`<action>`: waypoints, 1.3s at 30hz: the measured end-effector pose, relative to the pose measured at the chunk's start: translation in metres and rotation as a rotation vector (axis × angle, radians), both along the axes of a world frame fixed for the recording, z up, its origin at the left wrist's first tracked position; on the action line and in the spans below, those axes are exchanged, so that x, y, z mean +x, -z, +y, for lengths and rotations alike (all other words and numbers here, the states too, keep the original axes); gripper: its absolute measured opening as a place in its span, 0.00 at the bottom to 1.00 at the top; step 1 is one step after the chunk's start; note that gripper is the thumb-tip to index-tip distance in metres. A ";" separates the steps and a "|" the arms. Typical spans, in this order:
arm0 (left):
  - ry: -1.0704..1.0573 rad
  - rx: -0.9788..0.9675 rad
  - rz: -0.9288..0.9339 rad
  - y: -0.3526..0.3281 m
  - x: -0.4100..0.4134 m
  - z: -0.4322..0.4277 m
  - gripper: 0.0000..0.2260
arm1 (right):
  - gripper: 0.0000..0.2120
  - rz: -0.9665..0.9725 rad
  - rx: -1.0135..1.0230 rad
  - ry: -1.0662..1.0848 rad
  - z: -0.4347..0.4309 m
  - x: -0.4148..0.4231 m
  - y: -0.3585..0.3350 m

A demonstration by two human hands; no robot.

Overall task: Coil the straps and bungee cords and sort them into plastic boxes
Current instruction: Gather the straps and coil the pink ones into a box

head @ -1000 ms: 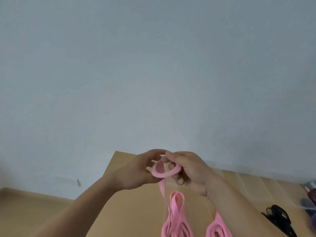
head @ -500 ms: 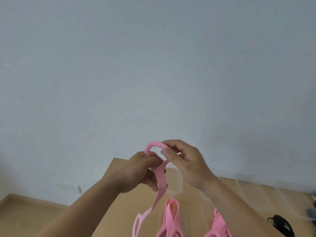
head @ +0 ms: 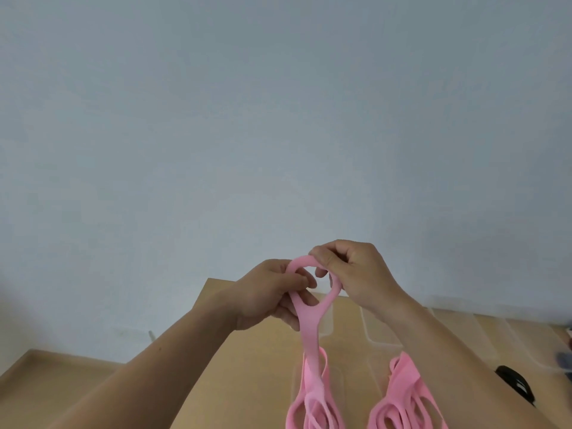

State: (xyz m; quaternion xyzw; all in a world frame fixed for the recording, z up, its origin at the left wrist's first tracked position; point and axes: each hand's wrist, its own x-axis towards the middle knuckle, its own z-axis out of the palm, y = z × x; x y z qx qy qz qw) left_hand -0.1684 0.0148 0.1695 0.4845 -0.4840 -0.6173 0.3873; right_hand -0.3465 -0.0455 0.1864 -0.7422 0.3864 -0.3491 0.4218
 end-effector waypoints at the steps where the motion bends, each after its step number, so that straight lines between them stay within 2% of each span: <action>1: -0.002 -0.003 0.003 0.001 -0.001 0.000 0.07 | 0.12 0.029 0.009 -0.014 0.000 -0.001 0.001; 7: 0.023 0.016 0.024 0.003 -0.006 0.001 0.13 | 0.08 0.092 0.113 -0.067 -0.002 -0.007 0.001; 10: 0.039 0.043 0.054 0.005 -0.008 0.001 0.15 | 0.06 0.059 0.077 -0.021 -0.003 -0.009 0.000; 14: 0.109 -0.009 0.009 0.006 -0.010 0.003 0.12 | 0.03 -0.012 -0.021 0.029 -0.006 -0.007 0.000; 18: -0.016 -0.044 0.007 0.006 -0.009 -0.001 0.05 | 0.03 -0.041 -0.053 0.012 -0.006 -0.005 0.004; 21: -0.065 -0.021 0.077 0.006 -0.009 -0.002 0.04 | 0.07 -0.089 -0.090 0.006 -0.005 -0.006 0.007; 24: -0.035 0.003 0.149 0.005 -0.012 -0.002 0.09 | 0.08 -0.076 -0.164 0.011 -0.002 -0.004 0.013; 28: -0.145 0.043 0.220 0.007 -0.012 -0.005 0.16 | 0.12 0.007 -0.250 -0.015 -0.001 -0.005 0.021; 33: -0.138 -0.025 0.222 0.011 -0.010 -0.001 0.08 | 0.07 -0.131 0.007 -0.014 0.001 -0.012 0.025; 35: -0.142 -0.059 0.163 0.013 -0.008 0.001 0.09 | 0.01 -0.174 0.121 -0.030 0.001 -0.015 0.024; 37: -0.146 -0.095 0.081 0.017 -0.010 0.002 0.10 | 0.08 -0.094 0.121 -0.012 0.000 -0.016 0.025; 39: -0.151 -0.126 0.051 0.019 -0.012 0.004 0.09 | 0.09 0.021 0.099 -0.039 0.002 -0.017 0.026</action>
